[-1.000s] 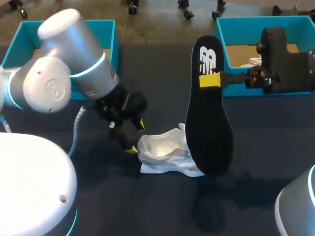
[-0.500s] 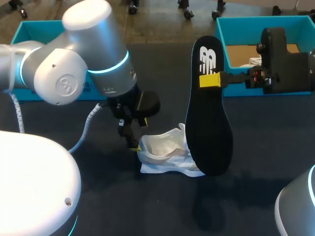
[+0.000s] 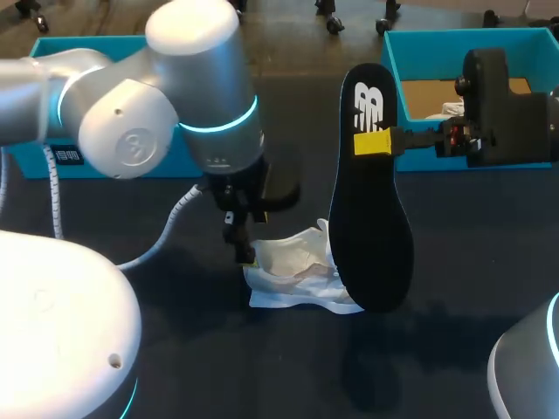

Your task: Take the shoe out of the shoebox, open the shoe tongue, remove and reinsert the insole, then place the shoe into the shoebox

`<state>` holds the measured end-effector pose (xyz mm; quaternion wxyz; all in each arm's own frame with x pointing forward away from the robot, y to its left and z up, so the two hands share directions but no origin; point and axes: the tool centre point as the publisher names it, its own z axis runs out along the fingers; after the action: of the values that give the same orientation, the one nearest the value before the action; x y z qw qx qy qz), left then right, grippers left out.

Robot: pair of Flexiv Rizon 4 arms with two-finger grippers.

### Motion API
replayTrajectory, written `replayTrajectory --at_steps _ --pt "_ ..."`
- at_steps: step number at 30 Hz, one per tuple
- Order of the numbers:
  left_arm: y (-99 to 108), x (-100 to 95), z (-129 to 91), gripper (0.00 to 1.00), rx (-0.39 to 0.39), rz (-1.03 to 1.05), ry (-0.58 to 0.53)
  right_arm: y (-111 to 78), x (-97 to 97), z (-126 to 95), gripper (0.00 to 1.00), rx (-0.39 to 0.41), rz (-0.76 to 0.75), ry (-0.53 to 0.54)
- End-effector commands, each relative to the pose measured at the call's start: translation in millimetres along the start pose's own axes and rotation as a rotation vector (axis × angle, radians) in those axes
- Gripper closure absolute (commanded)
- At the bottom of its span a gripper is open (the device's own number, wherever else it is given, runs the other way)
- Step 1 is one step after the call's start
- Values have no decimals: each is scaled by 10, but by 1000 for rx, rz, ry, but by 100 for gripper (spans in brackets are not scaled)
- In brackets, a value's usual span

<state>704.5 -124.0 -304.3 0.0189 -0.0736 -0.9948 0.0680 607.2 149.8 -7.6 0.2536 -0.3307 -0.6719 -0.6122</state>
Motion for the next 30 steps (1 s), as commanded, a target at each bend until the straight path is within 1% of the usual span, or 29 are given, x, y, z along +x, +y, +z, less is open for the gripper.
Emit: replayTrajectory --at_steps 1,10,18,22,23,24,25,28,29,30 --pt "-28 -15 34 0 0 -9 -8 -2 -2 22 100 -1 1 -2" --pt "-150 -79 77 0 30 -9 -16 -2 -2 22 100 -1 1 -2" --pt "-373 -237 164 0 82 -8 -15 -2 -2 22 100 -1 1 -2" --pt "-481 -302 227 0 94 -3 -11 -2 -2 22 100 -1 1 -2" --pt "-518 -323 251 4 106 -3 -16 -2 -2 22 100 -1 1 -2" --pt "-537 -333 268 6 102 -2 -17 -2 -2 22 100 -1 1 -2" --pt "-565 -356 299 5 102 -6 -24 -2 -2 22 100 -1 1 -2" --pt "-607 -422 370 11 111 -17 -20 -2 -2 22 100 -1 1 -2" --pt "-628 -461 411 15 109 -20 -19 -2 -2 22 100 -1 1 -2" --pt "-638 -481 432 15 108 -25 -11 -2 -2 22 100 -1 1 -2"
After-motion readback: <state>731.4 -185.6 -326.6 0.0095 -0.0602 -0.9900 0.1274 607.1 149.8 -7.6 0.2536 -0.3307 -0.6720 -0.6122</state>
